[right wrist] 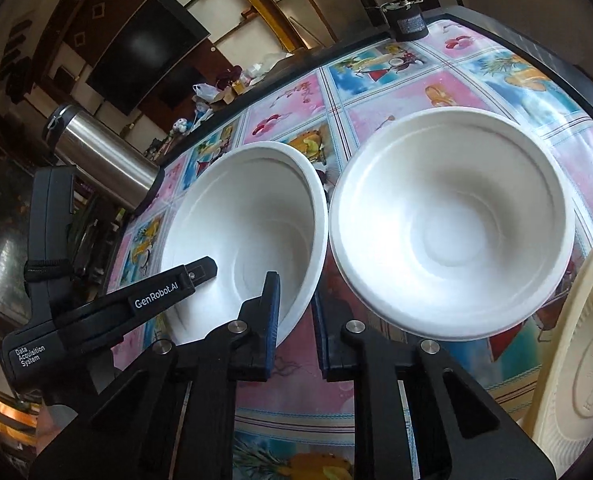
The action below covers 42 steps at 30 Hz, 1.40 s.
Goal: Organize plates and bowls
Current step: 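Close the left gripper on the white bowl's rim, then carry the white bowl with the left gripper over the stack and lower it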
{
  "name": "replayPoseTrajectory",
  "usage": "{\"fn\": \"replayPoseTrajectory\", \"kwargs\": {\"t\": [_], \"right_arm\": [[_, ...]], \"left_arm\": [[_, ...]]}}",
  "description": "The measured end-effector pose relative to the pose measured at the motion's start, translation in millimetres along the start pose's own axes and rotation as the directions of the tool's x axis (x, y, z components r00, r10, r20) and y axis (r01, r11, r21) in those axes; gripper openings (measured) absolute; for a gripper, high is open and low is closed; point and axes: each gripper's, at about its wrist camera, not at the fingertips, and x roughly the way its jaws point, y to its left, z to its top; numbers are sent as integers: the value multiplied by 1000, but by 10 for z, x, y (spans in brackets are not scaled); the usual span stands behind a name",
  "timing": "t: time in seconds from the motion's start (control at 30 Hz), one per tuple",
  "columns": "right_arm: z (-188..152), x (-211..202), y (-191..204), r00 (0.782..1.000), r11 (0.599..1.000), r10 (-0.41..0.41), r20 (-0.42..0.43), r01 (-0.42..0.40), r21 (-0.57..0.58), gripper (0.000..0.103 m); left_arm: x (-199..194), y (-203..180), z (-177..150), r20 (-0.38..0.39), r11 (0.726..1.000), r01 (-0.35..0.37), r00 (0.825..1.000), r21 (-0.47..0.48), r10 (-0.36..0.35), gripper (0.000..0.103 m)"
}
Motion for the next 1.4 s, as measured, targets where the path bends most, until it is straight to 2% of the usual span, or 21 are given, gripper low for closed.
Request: {"fn": "replayPoseTrajectory", "kwargs": {"t": [0.13,0.33,0.53,0.73,0.83,1.03,1.23,1.4], "right_arm": [[-89,-100,73,1000,1000,8,-8,-8,-26,15],[-346,-378,220,1000,999,29,-11,-29,-45,15],[-726,-678,429,998,995,67,-18,-69,-72,15],[-1125,-910,647,996,989,88,-35,-91,-113,15],[-1320,-991,766,995,985,92,-47,-98,-140,15],[-1589,-1064,1062,991,972,114,-76,-127,-199,15],[-1776,-1044,1355,985,956,136,-106,-159,-246,15],[-1980,-946,1643,975,936,162,-154,-201,-288,15]], "left_arm": [[-233,79,-140,32,1000,-5,999,-15,5,19],[-595,236,-436,39,999,20,999,-26,-19,19],[-1068,456,-855,95,999,5,996,-44,0,19],[-1339,680,-1285,127,996,-15,992,-86,26,19],[-1436,854,-1476,128,992,0,992,-128,16,19],[-1657,1175,-1753,164,983,-22,985,-181,52,19],[-1771,1516,-1954,159,977,-28,985,-212,63,19],[-1878,1807,-2093,168,967,-75,979,-243,118,19]]}}
